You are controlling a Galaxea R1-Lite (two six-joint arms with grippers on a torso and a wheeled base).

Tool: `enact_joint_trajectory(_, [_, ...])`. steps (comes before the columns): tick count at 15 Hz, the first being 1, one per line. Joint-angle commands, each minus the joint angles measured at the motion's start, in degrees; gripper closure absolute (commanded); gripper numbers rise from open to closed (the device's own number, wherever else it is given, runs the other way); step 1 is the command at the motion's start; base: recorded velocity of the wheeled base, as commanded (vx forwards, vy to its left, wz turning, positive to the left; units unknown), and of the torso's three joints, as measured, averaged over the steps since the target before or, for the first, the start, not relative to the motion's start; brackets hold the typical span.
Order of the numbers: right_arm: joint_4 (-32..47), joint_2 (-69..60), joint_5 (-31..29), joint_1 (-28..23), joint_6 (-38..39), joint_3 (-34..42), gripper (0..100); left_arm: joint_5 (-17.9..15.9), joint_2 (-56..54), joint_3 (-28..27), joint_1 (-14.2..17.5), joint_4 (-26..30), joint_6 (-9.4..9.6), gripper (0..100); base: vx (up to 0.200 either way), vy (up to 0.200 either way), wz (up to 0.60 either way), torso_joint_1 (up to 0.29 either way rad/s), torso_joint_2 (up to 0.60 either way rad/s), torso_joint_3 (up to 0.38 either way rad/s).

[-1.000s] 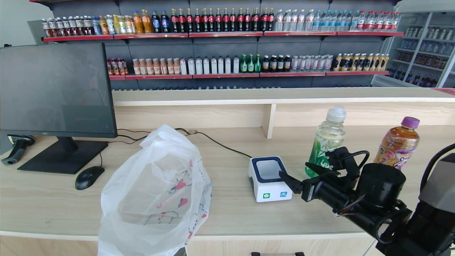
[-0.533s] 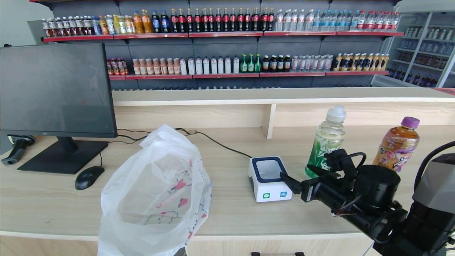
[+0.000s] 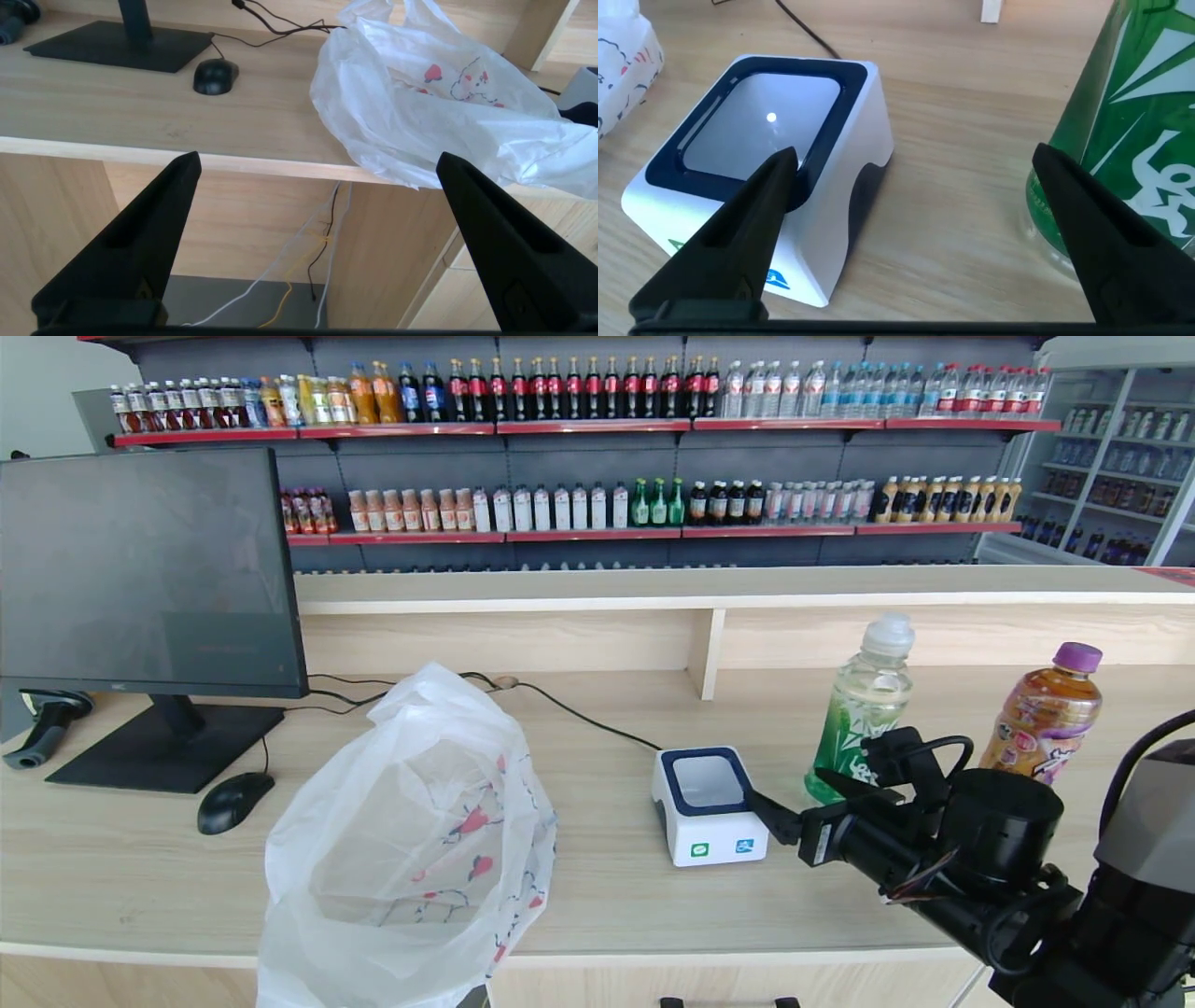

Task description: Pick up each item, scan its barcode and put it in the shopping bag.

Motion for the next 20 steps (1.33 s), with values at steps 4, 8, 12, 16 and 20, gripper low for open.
enact_joint_trajectory(4, [-0.06, -1.6, -0.05, -1.52, 0.0, 1.92, 0, 0.02, -0.02, 0.0, 0.02, -0.04, -0.04, 0, 0.0, 0.0, 0.0, 0.0, 0.0, 0.0])
enact_joint_trajectory(8, [-0.06, -2.22, -0.05, -1.87, 0.0, 3.07, 0, 0.02, -0.02, 0.0, 0.02, -0.04, -0.04, 0, 0.0, 0.0, 0.0, 0.0, 0.0, 0.0])
enact_joint_trajectory(12, [-0.06, -2.83, -0.05, -4.33, 0.0, 3.42, 0, 0.02, -0.02, 0.0, 0.02, -0.04, -0.04, 0, 0.0, 0.0, 0.0, 0.0, 0.0, 0.0])
enact_joint_trajectory(16, [-0.06, -3.54, -0.05, -5.57, 0.0, 4.12, 0, 0.02, -0.02, 0.0, 0.02, -0.04, -0.04, 0, 0.0, 0.0, 0.0, 0.0, 0.0, 0.0])
enact_joint_trajectory(20, [-0.06, -4.06, -0.05, -6.44, 0.0, 4.74, 0, 0.02, -0.02, 0.0, 0.02, -0.04, -0.12, 0, 0.0, 0.0, 0.0, 0.0, 0.0, 0.0])
